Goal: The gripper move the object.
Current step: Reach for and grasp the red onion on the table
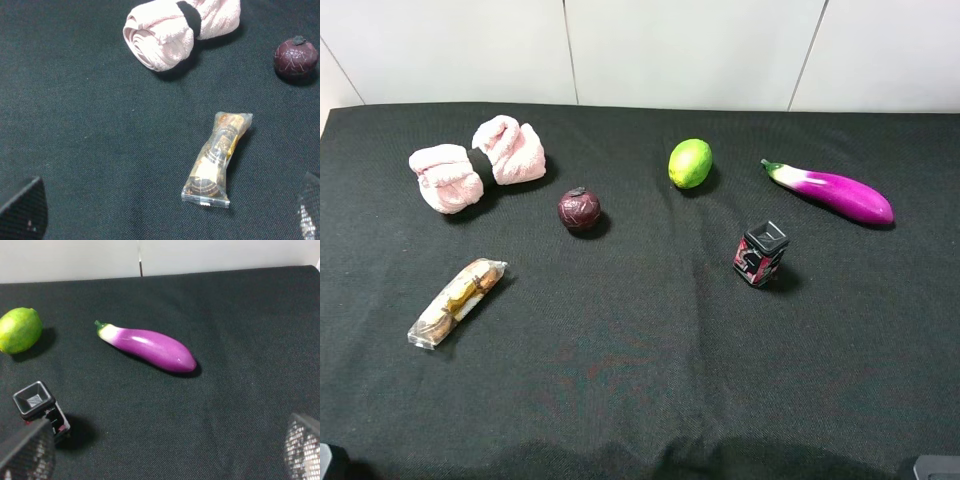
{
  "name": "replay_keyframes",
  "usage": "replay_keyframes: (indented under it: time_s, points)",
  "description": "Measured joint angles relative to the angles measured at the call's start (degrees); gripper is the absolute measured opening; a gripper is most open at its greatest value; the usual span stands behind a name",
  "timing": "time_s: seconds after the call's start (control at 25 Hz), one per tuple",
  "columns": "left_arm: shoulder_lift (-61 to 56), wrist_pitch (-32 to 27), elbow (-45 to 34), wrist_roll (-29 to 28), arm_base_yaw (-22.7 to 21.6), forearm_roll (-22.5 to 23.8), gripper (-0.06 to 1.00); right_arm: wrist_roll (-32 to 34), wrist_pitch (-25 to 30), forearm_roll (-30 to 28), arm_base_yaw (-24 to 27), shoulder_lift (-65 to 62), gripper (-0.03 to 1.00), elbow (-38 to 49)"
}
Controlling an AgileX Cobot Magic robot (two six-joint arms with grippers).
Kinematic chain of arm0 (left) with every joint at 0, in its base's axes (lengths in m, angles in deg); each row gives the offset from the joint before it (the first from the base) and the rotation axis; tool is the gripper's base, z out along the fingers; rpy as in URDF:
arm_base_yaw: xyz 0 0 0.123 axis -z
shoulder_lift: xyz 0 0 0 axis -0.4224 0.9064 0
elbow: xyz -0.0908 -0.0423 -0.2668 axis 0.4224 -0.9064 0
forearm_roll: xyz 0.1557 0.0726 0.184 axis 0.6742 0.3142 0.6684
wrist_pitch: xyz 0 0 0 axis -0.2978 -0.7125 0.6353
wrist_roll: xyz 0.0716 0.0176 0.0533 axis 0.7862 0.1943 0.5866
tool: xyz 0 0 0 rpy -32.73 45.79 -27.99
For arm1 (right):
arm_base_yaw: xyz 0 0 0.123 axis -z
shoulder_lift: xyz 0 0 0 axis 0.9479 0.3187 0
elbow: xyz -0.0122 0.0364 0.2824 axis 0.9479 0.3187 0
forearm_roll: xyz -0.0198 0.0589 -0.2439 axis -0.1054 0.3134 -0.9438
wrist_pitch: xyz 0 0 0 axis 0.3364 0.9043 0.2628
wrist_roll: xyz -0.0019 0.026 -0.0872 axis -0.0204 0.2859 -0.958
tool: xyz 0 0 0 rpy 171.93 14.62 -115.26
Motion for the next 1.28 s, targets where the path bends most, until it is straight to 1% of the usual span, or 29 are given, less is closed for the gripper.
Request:
replay_keyframes:
  time_s: [1.04,1.28]
  points:
    - [0.0,0.0,0.0,0.0,0.0,0.05,0.99,0.0,0.06,0.0,0.0,0.0,0.69,0.0]
    - [0.75,0.46,1.38,0.0,0.0,1.06,0.99,0.0,0.06,0.0,0.0,0.0,0.69,0.0]
